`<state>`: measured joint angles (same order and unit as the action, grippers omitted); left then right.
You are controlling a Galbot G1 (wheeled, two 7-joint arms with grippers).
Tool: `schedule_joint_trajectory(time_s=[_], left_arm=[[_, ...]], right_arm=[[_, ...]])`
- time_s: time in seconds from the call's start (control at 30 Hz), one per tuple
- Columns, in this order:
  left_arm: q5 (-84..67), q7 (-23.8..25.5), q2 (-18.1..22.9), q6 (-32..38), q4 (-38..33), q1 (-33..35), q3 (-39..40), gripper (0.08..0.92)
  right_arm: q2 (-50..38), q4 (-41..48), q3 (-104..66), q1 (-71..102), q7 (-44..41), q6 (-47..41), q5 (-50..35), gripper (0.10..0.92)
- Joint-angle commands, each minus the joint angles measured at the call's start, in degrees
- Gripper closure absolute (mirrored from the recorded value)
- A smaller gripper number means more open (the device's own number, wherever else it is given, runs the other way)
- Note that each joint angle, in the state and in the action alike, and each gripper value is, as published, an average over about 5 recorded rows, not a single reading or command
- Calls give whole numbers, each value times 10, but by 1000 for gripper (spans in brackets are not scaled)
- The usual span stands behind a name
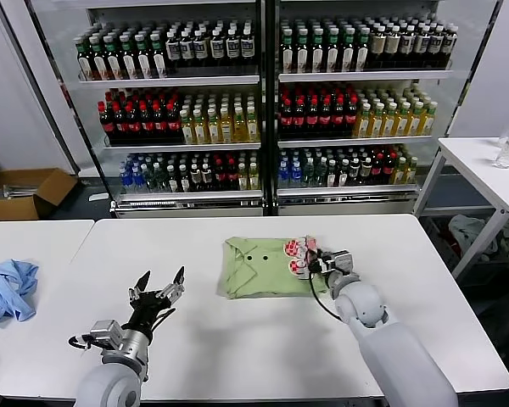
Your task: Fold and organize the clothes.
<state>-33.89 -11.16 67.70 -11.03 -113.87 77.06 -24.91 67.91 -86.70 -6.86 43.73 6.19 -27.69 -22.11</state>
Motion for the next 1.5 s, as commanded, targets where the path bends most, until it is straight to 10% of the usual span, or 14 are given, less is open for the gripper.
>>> schedule_joint_trajectory(time_s=[0.03, 0.67, 1.5], left_arm=[[57, 7, 0, 14, -5, 14, 4, 177], [94, 15, 16, 37, -37, 79, 8, 177], [129, 26, 20, 68, -66, 113, -7, 177]], right_arm=[[-43, -59, -43, 86, 16, 226, 87, 749], [-30, -318, -193, 396, 40, 250, 105, 225], [-13, -343, -180, 407, 76, 223, 94, 203]])
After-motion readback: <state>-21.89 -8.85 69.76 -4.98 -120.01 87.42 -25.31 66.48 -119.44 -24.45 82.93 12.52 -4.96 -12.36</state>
